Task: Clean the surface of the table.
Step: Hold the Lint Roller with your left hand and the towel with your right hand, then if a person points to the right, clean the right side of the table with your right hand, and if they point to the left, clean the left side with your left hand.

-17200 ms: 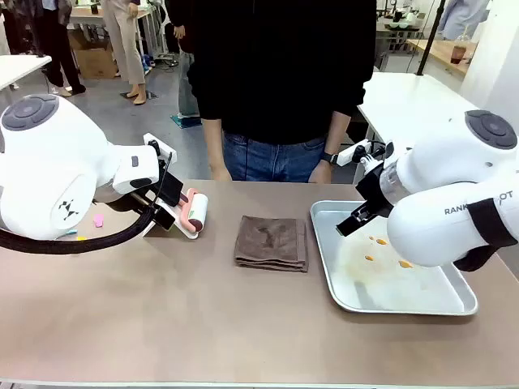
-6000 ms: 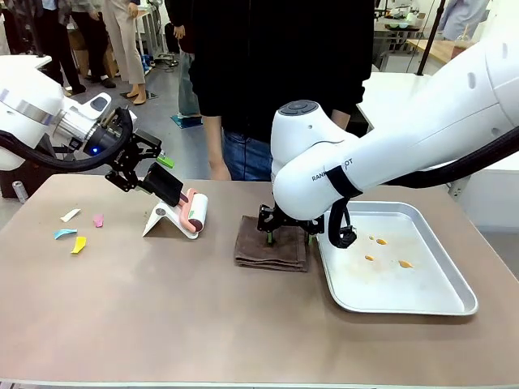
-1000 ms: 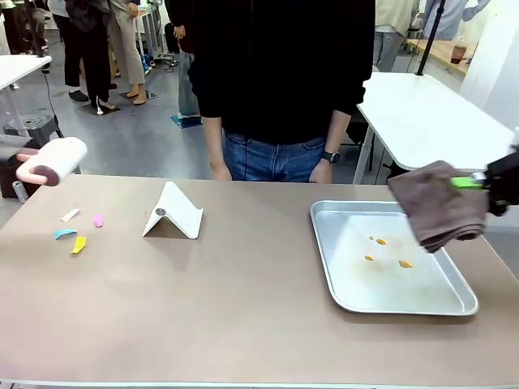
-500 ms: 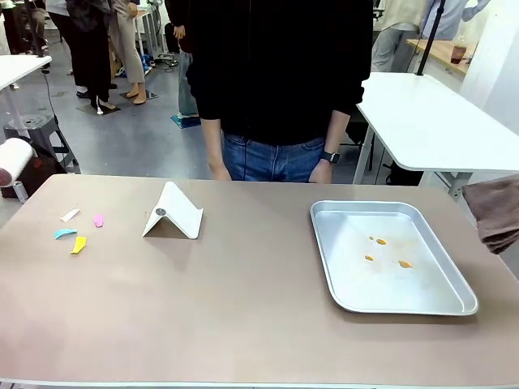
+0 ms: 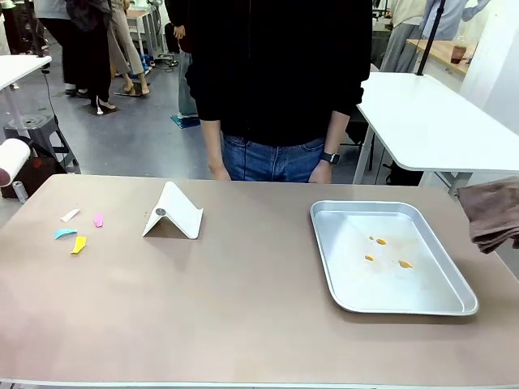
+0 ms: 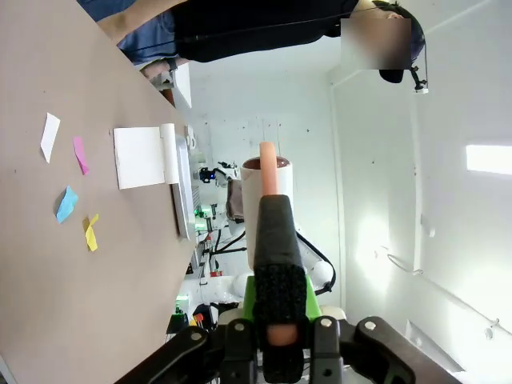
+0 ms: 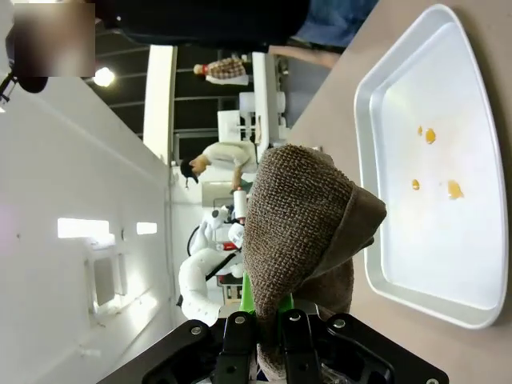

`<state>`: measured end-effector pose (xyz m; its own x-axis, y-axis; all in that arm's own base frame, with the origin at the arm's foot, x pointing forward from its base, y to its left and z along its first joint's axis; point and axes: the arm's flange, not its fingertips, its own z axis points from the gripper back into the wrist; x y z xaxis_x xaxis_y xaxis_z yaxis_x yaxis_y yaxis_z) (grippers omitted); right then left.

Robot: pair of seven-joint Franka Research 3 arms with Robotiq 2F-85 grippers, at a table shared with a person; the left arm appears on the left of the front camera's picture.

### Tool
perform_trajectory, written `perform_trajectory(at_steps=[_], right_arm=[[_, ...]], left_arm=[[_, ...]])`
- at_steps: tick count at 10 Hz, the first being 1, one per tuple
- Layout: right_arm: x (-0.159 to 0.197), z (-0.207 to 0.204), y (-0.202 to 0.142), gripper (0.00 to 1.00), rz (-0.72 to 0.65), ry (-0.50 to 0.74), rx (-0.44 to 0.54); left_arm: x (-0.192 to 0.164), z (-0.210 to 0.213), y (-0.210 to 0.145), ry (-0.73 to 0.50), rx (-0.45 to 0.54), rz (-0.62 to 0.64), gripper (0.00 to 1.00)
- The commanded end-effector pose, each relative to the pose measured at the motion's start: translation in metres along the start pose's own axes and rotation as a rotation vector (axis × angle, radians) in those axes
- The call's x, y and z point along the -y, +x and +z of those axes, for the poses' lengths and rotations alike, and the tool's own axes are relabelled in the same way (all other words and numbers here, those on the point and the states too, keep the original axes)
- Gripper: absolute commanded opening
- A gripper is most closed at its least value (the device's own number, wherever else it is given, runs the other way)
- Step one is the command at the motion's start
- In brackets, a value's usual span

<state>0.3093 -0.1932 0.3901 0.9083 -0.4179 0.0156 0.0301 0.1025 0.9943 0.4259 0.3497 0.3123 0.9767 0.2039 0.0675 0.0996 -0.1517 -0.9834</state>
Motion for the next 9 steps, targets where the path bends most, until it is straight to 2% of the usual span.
perform_trajectory(at_steps=[1, 9], right_arm=[[-0.0039, 0.006, -0.0017, 0.0, 0.01, 0.027, -0.007], [-0.0039, 0.006, -0.0017, 0.0, 0.01, 0.027, -0.007]], left_arm=[[0.0055, -0.0019, -0.0074, -0.002, 0.005, -0.017, 0.0], [0.0055, -0.0019, -0.0074, -0.002, 0.005, -0.017, 0.0]])
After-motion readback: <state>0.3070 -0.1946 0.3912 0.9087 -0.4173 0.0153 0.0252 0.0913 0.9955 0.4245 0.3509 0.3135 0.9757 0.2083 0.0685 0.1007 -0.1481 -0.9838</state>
